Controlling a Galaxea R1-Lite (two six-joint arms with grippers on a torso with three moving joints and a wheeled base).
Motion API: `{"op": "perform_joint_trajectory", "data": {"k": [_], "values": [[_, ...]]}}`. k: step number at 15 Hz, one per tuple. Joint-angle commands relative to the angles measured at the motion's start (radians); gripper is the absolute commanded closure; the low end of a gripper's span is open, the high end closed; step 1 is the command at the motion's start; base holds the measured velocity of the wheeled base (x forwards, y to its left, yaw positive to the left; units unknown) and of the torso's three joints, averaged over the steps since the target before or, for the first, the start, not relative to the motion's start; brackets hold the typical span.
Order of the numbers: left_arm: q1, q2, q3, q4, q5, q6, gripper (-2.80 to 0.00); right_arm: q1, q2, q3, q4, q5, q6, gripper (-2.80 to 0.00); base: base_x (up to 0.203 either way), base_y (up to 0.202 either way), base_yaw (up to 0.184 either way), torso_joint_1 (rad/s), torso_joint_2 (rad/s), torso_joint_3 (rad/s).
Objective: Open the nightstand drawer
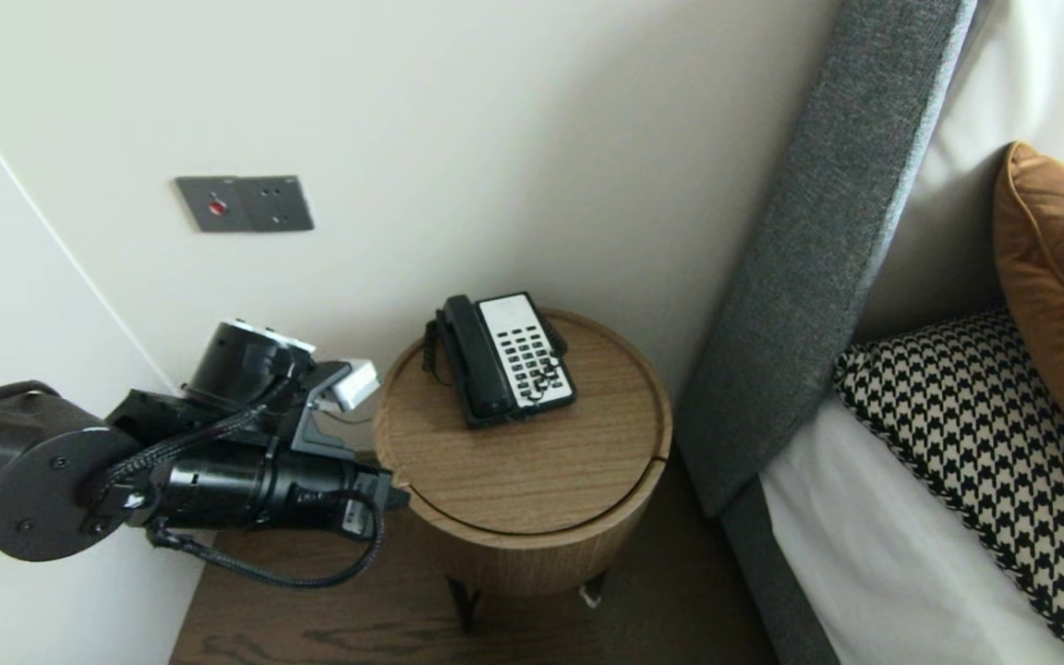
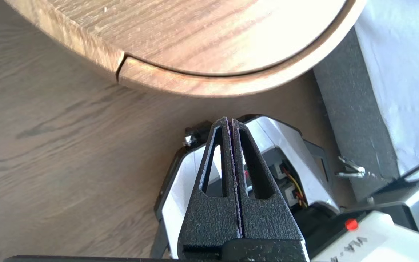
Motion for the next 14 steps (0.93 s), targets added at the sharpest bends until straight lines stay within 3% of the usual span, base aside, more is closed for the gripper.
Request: {"op": "perform_joint_trajectory", "data": {"k": [1,8,14], "values": [[-0.009,0.059,-0.013,-0.015,-0.001,-0.004,0.0,0.0,0.0,0.0,0.0,0.0,0.0,0.0,0.0,0.0,0.0,0.0,0.0,0.0],[-0.087,0.197,-0.051,-0.124,0.019,-0.01,0.0,0.0,0.0,0.0,0.0,0.0,0.0,0.0,0.0,0.0,0.0,0.0,0.0,0.0],[-0.123,0.279,-0.063,-0.179,0.018,-0.063,0.0,0.0,0.0,0.0,0.0,0.0,0.0,0.0,0.0,0.0,0.0,0.0,0.0,0.0]]}}
